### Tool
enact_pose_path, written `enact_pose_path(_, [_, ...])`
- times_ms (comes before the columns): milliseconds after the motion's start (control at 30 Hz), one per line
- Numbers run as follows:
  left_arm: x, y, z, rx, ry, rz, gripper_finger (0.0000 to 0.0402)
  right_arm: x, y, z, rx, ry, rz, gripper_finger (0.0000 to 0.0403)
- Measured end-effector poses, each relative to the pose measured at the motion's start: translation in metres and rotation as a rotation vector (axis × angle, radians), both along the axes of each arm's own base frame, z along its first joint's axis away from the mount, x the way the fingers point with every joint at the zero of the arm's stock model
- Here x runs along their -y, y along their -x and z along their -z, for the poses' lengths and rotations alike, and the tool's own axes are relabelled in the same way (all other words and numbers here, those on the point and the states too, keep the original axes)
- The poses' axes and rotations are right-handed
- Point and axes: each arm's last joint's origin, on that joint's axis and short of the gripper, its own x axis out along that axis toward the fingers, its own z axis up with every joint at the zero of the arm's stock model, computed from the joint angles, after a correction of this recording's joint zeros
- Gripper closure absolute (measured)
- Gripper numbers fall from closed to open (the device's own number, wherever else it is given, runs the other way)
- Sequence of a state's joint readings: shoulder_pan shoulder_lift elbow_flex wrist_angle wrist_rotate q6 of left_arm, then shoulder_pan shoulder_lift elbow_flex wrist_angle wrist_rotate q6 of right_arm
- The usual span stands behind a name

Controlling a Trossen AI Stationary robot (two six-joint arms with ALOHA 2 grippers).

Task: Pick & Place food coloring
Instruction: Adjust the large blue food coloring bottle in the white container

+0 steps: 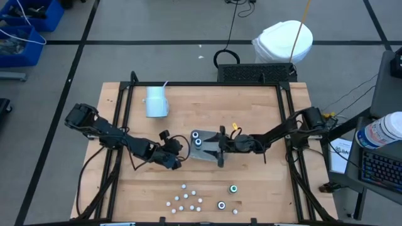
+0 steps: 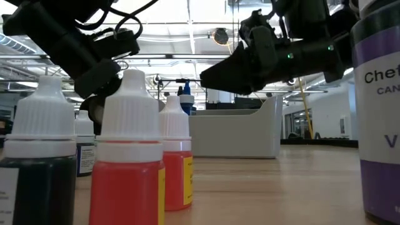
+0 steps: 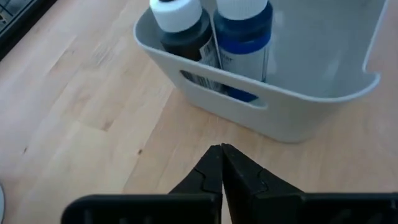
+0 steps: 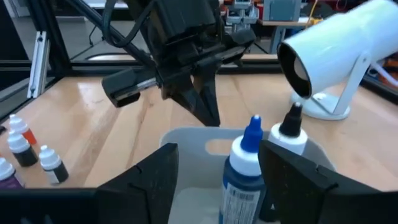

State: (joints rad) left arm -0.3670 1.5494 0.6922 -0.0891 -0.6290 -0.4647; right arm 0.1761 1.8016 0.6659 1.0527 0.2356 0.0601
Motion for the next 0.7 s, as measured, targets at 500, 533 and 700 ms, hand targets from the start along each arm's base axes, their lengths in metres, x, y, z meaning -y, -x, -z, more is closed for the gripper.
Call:
enact_pose_path(500, [-0.005,-0.010,0.011,0.001,0.048,0.004,0.0389,0.002,-0.012,0.007,-0.038,0.023,0.130,0.0191])
enact_pose_path(533, [-0.006,-0.011,0.013,-0.010,0.044,0.008,0.0385,0.001,-0.012,0.007,-0.038,0.021,0.130,0.0191])
enact_pose_path(700, [-0.010,-0.016,0.016,0.003,0.056,0.010,0.0382,0.001,-0.012,0.007,-0.035,0.010,0.129,0.0192])
